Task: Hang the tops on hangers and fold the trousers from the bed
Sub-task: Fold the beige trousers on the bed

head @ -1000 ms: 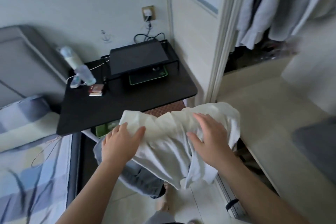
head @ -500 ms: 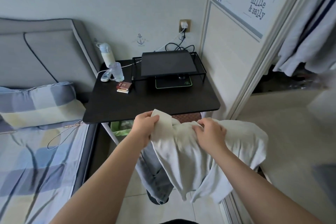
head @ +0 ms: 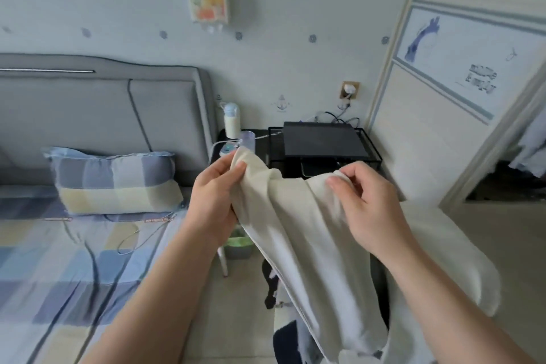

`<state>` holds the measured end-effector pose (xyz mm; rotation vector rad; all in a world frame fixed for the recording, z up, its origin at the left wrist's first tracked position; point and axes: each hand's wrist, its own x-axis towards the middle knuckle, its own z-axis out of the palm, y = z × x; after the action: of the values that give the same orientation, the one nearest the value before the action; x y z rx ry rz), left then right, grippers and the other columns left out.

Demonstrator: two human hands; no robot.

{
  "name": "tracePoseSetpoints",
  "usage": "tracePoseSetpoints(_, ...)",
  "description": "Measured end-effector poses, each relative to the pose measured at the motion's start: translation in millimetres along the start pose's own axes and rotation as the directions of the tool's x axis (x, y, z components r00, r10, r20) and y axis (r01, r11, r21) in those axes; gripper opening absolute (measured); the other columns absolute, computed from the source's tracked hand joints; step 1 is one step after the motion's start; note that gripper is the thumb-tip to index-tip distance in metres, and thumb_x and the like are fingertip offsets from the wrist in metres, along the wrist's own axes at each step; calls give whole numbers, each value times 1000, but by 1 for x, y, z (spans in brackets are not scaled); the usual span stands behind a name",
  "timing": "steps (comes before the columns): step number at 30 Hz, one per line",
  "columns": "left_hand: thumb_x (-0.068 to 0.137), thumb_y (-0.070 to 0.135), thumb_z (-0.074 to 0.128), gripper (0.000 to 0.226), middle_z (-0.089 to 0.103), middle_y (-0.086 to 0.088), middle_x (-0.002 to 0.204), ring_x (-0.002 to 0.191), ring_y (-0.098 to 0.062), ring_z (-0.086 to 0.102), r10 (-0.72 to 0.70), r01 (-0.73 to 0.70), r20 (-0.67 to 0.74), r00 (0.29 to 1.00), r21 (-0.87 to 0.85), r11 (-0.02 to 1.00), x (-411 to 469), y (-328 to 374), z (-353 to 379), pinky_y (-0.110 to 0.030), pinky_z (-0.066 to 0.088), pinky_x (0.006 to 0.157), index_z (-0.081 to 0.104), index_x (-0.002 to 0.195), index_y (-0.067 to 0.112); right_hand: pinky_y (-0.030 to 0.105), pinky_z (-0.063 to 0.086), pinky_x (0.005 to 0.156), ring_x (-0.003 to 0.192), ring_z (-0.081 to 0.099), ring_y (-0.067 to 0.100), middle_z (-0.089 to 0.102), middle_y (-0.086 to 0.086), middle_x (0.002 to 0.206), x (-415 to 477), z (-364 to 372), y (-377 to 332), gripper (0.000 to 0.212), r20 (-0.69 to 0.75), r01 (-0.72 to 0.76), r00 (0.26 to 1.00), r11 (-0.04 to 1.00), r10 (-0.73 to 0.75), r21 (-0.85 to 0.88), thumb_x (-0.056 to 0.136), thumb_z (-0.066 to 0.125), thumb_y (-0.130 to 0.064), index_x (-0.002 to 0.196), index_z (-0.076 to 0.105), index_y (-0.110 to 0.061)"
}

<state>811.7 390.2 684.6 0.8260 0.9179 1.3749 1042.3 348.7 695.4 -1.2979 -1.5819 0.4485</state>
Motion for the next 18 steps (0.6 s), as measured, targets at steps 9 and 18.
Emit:
tracePoseSetpoints(9,94,-1,59,53,65,2,90,82,-16,61,317,-323,-142,938,-18,946,-52,132,-175,-29,54,78,60,136,31,16,39,56,58,46,1,54,-12,63,24,159,-164,16,158,146,964,921,-214,360,96,63,-30,85,65,-18)
tracePoseSetpoints(18,86,22,72,51,71,-11,119,104,-26,71,459,-424,-368,808,178,888,-146,190,-347,-39,58,80,57,134,18,44,51,73,74,60,20,68,6,76,-5,360,-282,16,452,-257,890,753,-60,606,92,68,-27,81,71,-16)
